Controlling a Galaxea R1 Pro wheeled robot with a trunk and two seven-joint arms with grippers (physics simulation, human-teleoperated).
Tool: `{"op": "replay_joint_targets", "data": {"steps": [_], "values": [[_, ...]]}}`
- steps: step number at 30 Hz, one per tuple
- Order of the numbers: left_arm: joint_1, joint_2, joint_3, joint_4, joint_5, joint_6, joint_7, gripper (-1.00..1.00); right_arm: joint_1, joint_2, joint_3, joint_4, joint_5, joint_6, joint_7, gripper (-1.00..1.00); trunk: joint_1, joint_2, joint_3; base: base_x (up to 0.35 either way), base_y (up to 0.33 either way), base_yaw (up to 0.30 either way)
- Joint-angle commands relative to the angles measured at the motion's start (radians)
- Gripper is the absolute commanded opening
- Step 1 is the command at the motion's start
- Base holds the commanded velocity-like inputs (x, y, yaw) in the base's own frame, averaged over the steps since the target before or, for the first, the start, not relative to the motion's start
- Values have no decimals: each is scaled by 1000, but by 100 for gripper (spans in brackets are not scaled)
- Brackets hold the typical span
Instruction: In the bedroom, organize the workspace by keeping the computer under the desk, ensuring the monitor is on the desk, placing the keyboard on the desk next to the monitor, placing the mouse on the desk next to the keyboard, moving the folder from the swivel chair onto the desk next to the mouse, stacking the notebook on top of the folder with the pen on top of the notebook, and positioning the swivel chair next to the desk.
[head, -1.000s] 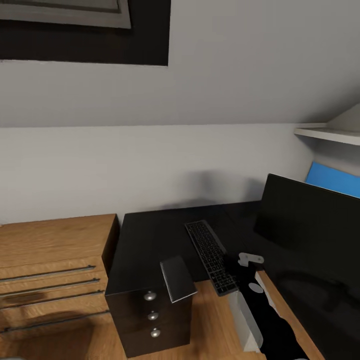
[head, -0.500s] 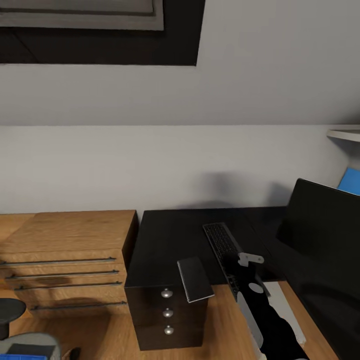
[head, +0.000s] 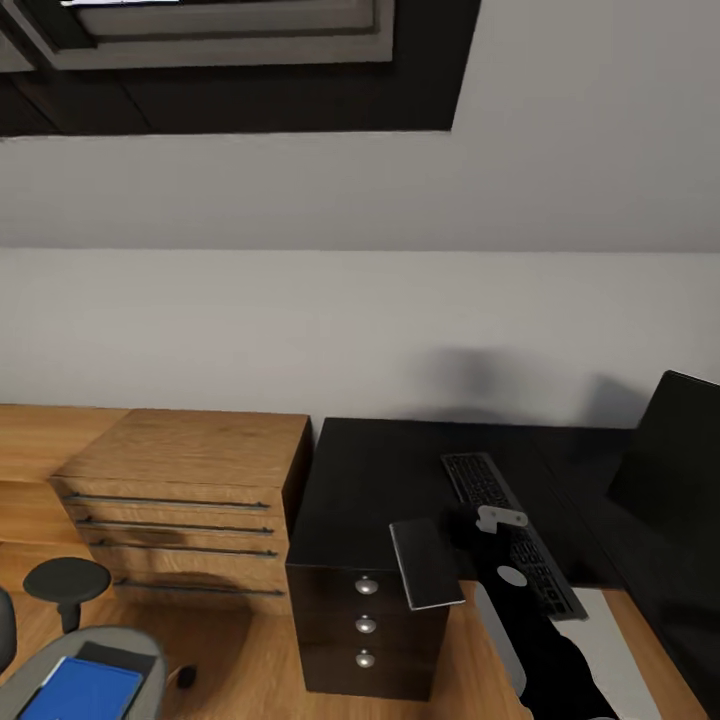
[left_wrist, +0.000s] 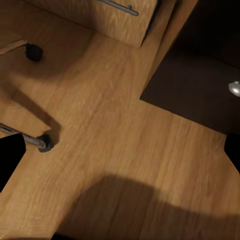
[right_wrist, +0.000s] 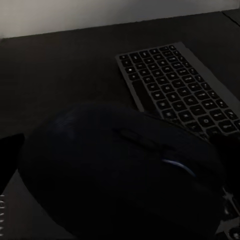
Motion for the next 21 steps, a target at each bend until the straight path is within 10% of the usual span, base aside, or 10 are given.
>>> {"op": "replay_joint_targets", "data": {"steps": [1, 21], "values": [[-1, 0, -6, 2, 10, -3, -5, 100, 0, -1, 2, -2, -8, 4, -7, -100, 0, -1, -1, 0, 0, 256], [-1, 0, -6, 2, 9, -3, -6, 100, 0, -1, 1, -1, -7, 4, -7, -100, 0, -1, -1, 0, 0, 256]]}}
